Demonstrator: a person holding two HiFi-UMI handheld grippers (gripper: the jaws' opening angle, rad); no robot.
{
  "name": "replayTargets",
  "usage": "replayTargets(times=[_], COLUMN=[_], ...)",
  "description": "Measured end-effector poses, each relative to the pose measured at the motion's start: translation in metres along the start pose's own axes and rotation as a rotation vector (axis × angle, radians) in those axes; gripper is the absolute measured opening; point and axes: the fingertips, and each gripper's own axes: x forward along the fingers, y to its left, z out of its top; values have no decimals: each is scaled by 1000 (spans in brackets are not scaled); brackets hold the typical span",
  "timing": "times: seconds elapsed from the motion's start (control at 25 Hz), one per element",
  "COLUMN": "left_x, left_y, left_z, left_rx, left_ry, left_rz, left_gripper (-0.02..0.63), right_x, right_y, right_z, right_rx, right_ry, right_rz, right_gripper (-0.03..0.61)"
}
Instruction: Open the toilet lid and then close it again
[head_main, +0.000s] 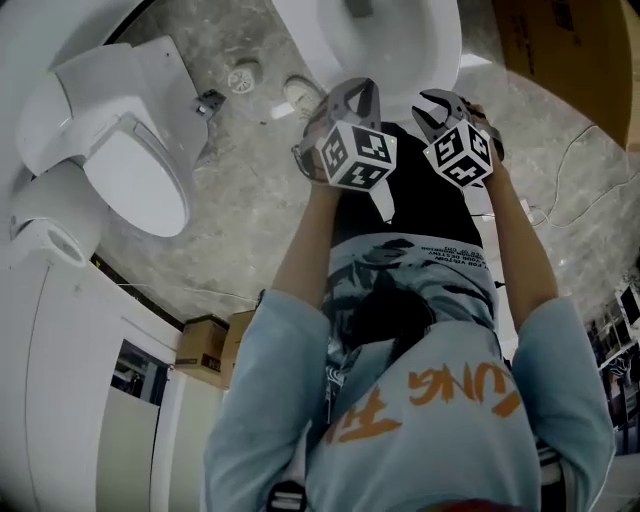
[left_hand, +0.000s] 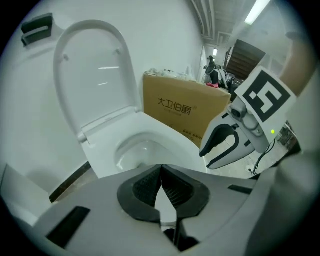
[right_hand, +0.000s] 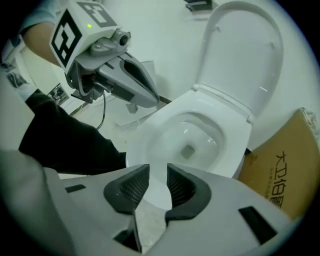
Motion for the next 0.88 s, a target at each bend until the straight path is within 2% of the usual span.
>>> replayTargets(times=[0.16, 0.2, 0.52, 0.72, 0.88], left_x=[-35, -44, -120, -166, -188], left_y=[28, 32, 60, 84, 106], left_z=[40, 48, 110, 164, 204], left_rx=[-52, -64, -181, -160, -164], left_ry=[-59, -65, -178, -284, -339], left_rz=[54, 69, 187, 268, 333], left_gripper=[26, 26, 25, 25, 25], right_x=[-38, -48, -124, -171, -205], right_y=[-36, -42, -75, -97, -127], right_z=[36, 43, 100, 138, 168], right_rx=[72, 96, 222, 269, 257], right_ry=[-85, -106, -250, -331, -392], right_rz=[-114, -130, -207, -250, -289], right_gripper=[19, 14, 14, 14, 14])
